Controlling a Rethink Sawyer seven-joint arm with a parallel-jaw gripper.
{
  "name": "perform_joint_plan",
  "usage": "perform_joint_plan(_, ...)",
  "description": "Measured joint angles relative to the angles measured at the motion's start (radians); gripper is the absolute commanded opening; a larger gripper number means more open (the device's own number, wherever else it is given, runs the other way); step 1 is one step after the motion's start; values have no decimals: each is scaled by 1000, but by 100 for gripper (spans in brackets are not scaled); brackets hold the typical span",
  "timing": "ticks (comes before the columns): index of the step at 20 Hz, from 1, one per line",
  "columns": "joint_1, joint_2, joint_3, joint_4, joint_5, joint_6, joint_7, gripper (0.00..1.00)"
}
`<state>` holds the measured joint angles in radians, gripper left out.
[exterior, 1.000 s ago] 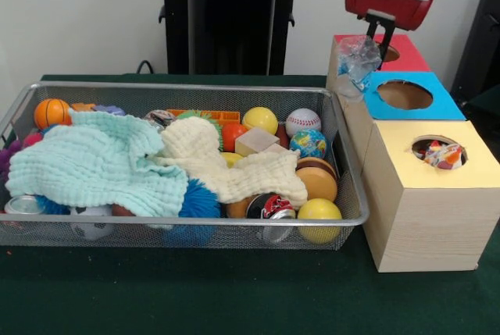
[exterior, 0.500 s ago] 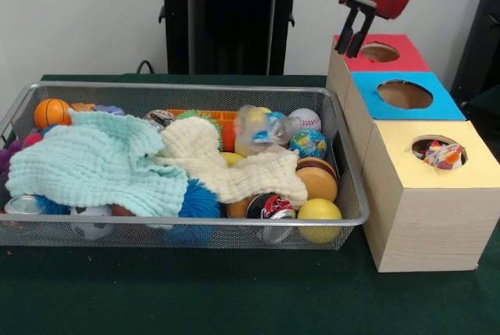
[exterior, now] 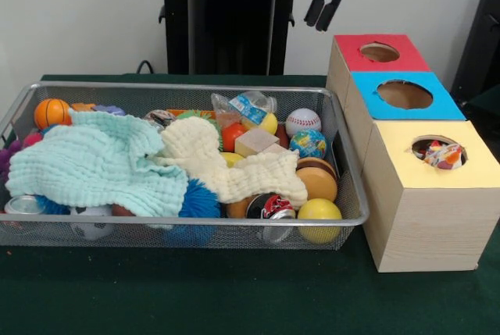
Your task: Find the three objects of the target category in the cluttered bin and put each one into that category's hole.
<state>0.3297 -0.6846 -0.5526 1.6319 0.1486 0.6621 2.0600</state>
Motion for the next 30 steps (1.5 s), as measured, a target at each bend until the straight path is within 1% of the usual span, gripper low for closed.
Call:
perform_joint_plan(2, -10, 0, 0, -1, 0, 0, 0, 0)
perform_joint_plan(5, -49, 5, 5, -1, 1, 0, 0, 0)
perform_joint_plan(7, -99, 16, 16, 2, 10, -4, 0, 0)
perform_joint_plan(11, -161, 33, 33, 6, 17, -25, 0, 0)
perform_joint_plan(12, -199, 47, 48, 10, 17, -43, 0, 100)
perform_joint_plan(18, -222, 62, 64, 14, 16, -46, 0, 100)
perform_joint_plan(30, -215, 99, 70, 15, 16, -57, 0, 100)
